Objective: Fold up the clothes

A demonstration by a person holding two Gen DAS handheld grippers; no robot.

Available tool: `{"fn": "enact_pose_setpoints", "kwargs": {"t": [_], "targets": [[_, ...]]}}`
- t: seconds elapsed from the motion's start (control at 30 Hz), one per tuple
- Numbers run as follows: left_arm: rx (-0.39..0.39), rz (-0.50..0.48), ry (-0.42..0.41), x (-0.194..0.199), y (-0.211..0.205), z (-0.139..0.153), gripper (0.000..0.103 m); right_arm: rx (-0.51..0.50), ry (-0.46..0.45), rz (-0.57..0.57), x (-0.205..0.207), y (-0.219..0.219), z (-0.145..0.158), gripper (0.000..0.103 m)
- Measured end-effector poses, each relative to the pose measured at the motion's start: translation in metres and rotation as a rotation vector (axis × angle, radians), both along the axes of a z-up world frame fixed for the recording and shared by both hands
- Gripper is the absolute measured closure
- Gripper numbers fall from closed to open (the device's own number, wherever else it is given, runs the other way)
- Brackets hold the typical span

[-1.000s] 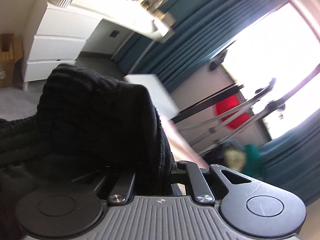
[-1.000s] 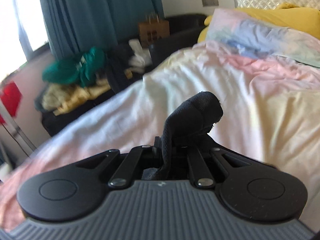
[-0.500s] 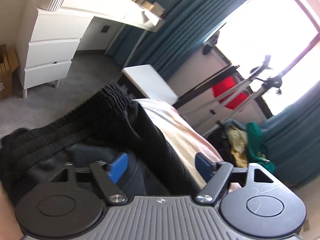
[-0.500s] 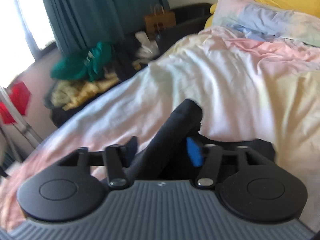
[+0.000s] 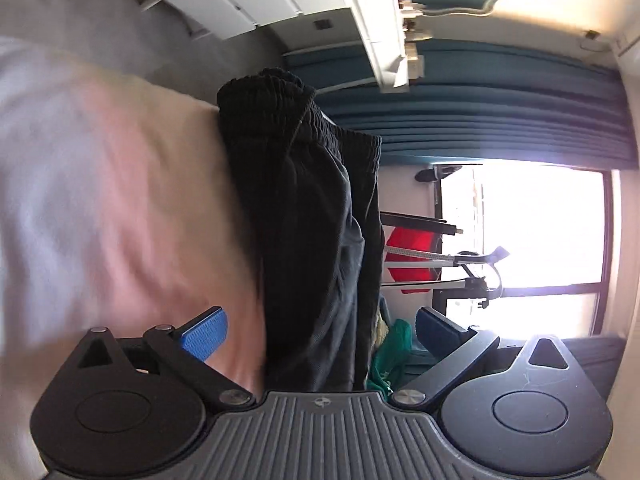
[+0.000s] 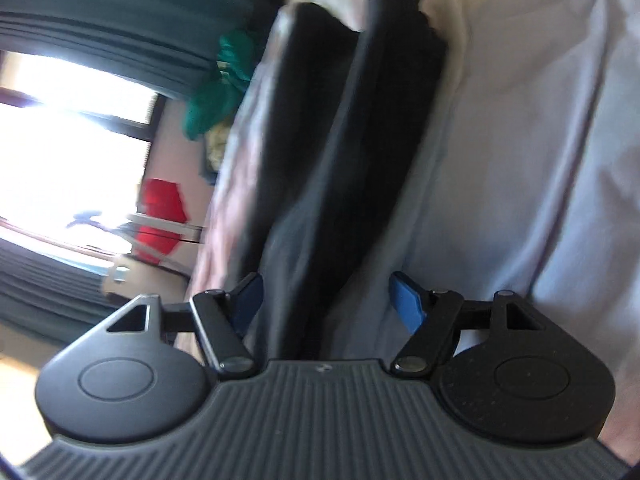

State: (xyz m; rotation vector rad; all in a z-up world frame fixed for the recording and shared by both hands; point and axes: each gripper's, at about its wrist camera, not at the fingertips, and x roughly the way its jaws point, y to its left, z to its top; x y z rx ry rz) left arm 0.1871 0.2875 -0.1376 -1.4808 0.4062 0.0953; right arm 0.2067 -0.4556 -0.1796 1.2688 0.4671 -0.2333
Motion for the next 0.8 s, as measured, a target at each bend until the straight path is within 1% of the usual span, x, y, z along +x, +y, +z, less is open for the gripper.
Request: {"fn": "enact_pose_setpoints", "kwargs": {"t": [0.07,0.13,0.17,0.2,0.23,0.27,0.33,0.37,0.43,0.47,0.5,0.53,0.57,0.6,0.63,0.67,0.73,0.8], "targets": [[0.032,0.004,0.012,0.013,0.001,-0.007,0.004,0.036,-0.032,0.011,0.006,0.003,-0.004,0.031],[0.053,0.008,-0.003,0.021,0.002,-0.011,0.005,0.105,-0.055,0.014,0.02,0.001,-0.013,0.031],[0.06,0.011,-0.014,0.023,0.004,-0.014,0.006,0.13,-0.059,0.017,0.027,0.001,-0.016,0.031],[0.073,0.01,-0.01,0.027,0.003,-0.014,0.008,0.135,-0.045,0.027,0.035,0.001,-0.019,0.031],[0.086,0.009,-0.006,0.031,0.001,-0.014,0.012,0.134,-0.036,0.036,0.043,0.0,-0.021,0.031],[0.099,0.008,-0.002,0.035,0.0,-0.013,0.021,0.12,-0.032,0.046,0.05,0.0,-0.023,0.031],[0.126,0.006,0.007,0.044,-0.002,-0.013,0.024,0.078,-0.003,0.055,0.066,-0.004,-0.023,0.032],[0.14,0.005,0.011,0.048,-0.003,-0.012,0.026,0.065,-0.007,0.033,0.07,-0.007,-0.022,0.032],[0.166,0.003,0.02,0.056,-0.006,-0.012,0.034,0.04,-0.037,-0.035,0.073,-0.012,-0.02,0.031],[0.18,0.002,0.024,0.06,-0.007,-0.012,0.047,0.018,-0.046,-0.063,0.075,-0.014,-0.02,0.036],[0.193,0.001,0.029,0.065,-0.008,-0.011,0.063,-0.022,-0.035,-0.079,0.078,-0.016,-0.021,0.049],[0.207,0.0,0.033,0.069,-0.01,-0.011,0.072,-0.059,-0.017,-0.096,0.081,-0.018,-0.023,0.061],[0.22,-0.001,0.037,0.073,-0.011,-0.011,0.082,-0.077,0.008,-0.114,0.083,-0.02,-0.026,0.077],[0.217,0.006,0.036,0.071,-0.01,-0.009,0.087,-0.069,0.004,-0.129,0.083,-0.023,-0.03,0.08],[0.212,0.013,0.035,0.069,-0.009,-0.007,0.088,-0.071,-0.013,-0.135,0.083,-0.023,-0.03,0.08],[0.208,0.02,0.033,0.067,-0.009,-0.005,0.09,-0.107,-0.017,-0.129,0.083,-0.02,-0.025,0.081],[0.251,0.024,0.029,0.057,-0.012,0.009,0.092,-0.176,-0.029,-0.118,0.083,-0.014,-0.014,0.084],[0.297,0.021,0.024,0.047,-0.017,0.026,0.092,-0.209,-0.055,-0.111,0.075,-0.01,0.0,0.088]]}}
